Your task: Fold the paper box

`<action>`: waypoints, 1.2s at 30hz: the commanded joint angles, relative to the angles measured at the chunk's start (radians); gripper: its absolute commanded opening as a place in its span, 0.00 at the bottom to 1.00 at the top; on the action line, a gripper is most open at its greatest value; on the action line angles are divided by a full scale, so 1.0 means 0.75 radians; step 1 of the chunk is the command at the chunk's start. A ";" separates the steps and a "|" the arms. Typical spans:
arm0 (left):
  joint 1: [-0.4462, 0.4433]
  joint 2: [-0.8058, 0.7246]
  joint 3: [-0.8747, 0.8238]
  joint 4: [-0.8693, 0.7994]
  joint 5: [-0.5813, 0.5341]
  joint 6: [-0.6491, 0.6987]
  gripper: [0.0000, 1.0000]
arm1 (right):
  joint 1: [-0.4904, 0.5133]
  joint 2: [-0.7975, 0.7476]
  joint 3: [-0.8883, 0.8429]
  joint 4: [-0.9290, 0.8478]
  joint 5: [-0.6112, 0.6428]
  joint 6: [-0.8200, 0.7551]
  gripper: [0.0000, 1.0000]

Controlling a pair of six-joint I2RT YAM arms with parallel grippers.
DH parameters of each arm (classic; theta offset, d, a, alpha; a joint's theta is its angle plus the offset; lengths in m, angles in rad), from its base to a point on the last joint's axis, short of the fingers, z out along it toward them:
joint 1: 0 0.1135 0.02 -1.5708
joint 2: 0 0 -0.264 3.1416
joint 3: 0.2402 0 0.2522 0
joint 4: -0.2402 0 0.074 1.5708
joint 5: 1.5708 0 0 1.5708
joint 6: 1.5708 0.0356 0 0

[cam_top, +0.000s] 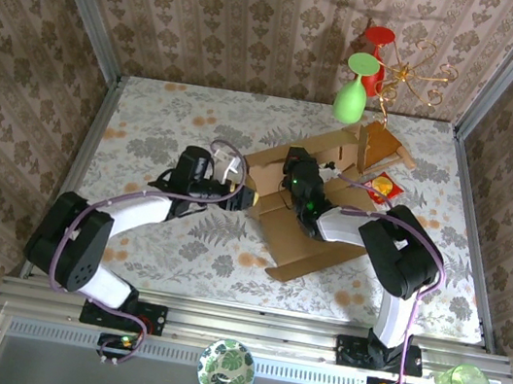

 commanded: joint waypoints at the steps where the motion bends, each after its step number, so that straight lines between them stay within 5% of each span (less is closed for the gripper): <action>1: -0.011 0.032 -0.003 0.053 -0.057 -0.012 0.58 | 0.010 0.007 -0.028 -0.041 0.013 -0.006 0.00; 15: -0.057 0.024 0.024 0.011 -0.361 0.060 0.59 | 0.010 0.004 -0.021 -0.047 0.003 0.002 0.00; 24: -0.057 0.063 0.051 0.150 -0.170 0.124 0.56 | 0.010 -0.003 -0.027 -0.055 -0.004 0.005 0.00; 36: -0.027 -0.158 -0.001 -0.088 -0.120 0.245 0.65 | 0.000 -0.018 -0.035 -0.067 -0.001 0.004 0.00</action>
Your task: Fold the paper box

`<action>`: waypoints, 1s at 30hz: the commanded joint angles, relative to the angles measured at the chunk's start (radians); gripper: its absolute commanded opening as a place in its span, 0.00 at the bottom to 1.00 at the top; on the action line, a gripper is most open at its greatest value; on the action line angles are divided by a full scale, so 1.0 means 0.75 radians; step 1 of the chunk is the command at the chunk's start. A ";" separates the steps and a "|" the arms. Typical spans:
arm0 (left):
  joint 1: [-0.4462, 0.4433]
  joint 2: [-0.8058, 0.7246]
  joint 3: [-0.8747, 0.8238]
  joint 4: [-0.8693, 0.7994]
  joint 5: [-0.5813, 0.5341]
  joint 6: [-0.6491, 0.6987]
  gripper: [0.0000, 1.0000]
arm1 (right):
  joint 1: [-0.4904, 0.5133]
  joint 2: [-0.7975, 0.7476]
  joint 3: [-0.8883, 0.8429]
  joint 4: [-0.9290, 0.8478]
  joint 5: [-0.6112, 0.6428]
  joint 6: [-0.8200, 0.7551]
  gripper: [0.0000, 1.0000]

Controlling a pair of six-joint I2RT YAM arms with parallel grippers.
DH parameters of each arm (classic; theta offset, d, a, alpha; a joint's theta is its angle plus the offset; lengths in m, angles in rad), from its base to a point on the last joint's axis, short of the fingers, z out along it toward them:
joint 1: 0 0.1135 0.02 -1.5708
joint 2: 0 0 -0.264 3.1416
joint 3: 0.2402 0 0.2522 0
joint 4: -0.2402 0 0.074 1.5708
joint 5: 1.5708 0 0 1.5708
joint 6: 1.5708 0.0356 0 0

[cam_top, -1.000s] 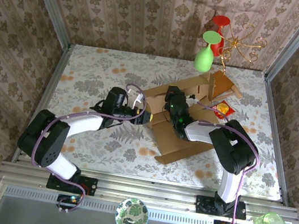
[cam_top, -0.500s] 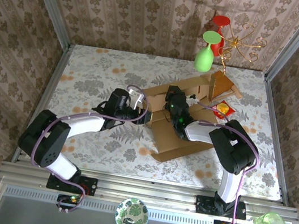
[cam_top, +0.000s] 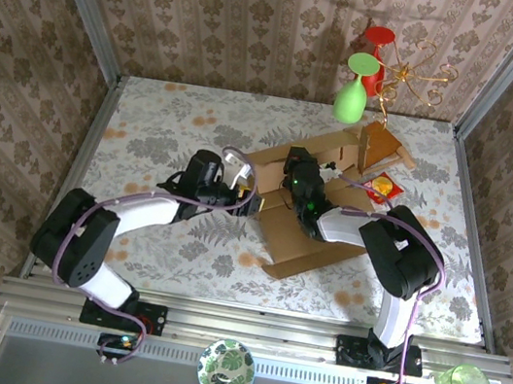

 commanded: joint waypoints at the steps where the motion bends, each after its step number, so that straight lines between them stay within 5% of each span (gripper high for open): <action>1: 0.023 -0.156 -0.039 -0.060 0.011 0.037 0.65 | 0.002 -0.013 -0.029 -0.071 -0.007 0.004 0.00; 10: 0.048 -0.546 -0.184 -0.266 -0.101 -0.005 0.61 | 0.002 0.003 -0.011 -0.075 -0.018 0.005 0.00; 15: 0.317 -0.619 -0.277 -0.222 -0.097 -0.093 0.45 | 0.002 0.003 -0.007 -0.080 -0.020 0.004 0.00; 21: 0.458 -0.427 -0.233 -0.215 -0.043 0.029 0.34 | 0.002 0.000 -0.007 -0.084 -0.023 -0.003 0.00; 30: 0.362 -0.014 -0.079 -0.002 0.160 0.179 0.37 | 0.002 0.009 -0.007 -0.064 -0.030 -0.009 0.00</action>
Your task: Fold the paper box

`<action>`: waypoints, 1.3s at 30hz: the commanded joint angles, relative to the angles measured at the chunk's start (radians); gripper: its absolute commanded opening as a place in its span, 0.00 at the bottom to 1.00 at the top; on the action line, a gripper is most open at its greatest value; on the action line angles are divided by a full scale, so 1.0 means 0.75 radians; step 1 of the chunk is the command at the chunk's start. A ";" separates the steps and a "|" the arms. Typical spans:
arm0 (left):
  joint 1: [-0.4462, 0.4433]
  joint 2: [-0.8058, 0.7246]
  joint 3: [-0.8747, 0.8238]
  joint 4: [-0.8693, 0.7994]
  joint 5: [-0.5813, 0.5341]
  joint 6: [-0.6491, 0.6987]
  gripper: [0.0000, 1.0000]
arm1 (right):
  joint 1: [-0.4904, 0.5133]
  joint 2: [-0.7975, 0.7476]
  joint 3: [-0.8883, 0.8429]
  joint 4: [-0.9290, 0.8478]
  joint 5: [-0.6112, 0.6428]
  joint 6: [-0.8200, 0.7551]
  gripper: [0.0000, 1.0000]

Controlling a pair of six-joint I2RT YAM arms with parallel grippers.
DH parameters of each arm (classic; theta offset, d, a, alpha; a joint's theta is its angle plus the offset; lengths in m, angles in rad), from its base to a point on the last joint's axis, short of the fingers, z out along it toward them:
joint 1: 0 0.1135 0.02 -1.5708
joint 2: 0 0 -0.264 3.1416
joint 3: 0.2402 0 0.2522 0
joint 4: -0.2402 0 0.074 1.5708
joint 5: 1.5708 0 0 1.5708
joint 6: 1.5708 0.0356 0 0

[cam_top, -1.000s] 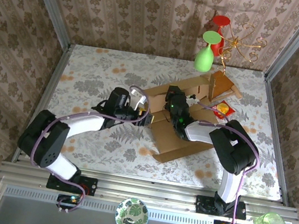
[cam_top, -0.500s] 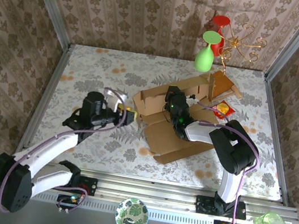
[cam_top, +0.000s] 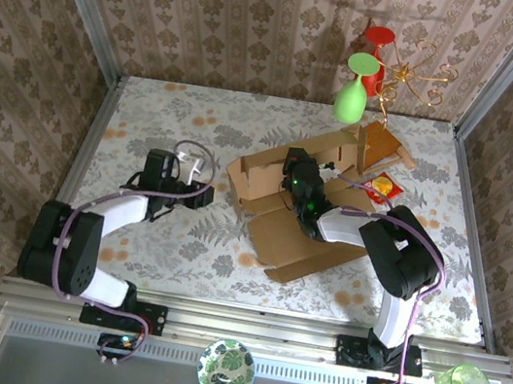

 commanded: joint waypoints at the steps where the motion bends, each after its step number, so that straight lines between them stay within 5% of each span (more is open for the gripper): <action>1: -0.071 0.029 0.087 0.136 0.103 0.078 0.38 | 0.002 0.012 -0.011 -0.048 -0.001 -0.011 0.00; 23: -0.307 0.123 0.128 0.282 -0.040 0.014 0.42 | -0.003 0.053 -0.062 0.114 -0.031 -0.016 0.00; 39: -0.439 0.143 0.117 0.314 -0.454 -0.069 0.48 | 0.004 0.065 -0.048 0.129 -0.022 -0.006 0.00</action>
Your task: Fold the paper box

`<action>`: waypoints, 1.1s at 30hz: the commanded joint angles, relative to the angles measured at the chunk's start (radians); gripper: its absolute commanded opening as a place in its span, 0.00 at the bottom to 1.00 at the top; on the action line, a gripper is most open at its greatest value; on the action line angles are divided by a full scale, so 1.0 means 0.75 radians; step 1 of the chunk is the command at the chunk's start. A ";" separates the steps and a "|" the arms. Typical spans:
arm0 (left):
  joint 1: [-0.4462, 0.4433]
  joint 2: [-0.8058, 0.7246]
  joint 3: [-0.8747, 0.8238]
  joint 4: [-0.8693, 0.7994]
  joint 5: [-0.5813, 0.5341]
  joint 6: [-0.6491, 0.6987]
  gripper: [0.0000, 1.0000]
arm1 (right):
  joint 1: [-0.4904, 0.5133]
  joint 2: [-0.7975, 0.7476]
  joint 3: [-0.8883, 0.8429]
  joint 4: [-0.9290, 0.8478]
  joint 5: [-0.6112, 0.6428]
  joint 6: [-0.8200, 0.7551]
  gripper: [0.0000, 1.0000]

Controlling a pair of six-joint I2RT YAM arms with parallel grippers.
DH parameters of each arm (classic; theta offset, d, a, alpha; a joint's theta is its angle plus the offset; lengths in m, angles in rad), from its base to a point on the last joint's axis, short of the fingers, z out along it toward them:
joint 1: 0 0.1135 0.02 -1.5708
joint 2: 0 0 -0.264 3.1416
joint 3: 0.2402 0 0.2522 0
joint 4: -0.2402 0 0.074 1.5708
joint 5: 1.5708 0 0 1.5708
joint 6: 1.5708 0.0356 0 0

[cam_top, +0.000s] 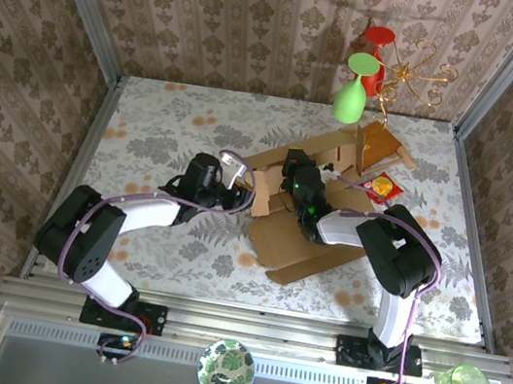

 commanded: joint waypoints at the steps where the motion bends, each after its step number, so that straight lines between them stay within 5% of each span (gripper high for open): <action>1: -0.028 0.016 0.017 0.028 -0.171 -0.036 0.49 | 0.004 0.038 -0.007 0.001 0.009 0.008 0.00; 22: -0.156 0.130 0.118 -0.085 -0.511 -0.041 0.53 | 0.026 -0.012 0.051 -0.124 0.043 0.040 0.00; 27: -0.160 0.146 0.143 -0.105 -0.554 -0.041 0.48 | 0.038 -0.039 0.053 -0.184 0.064 0.058 0.00; 33: -0.167 0.166 0.170 -0.132 -0.582 -0.046 0.32 | 0.047 -0.054 0.060 -0.221 0.080 0.072 0.00</action>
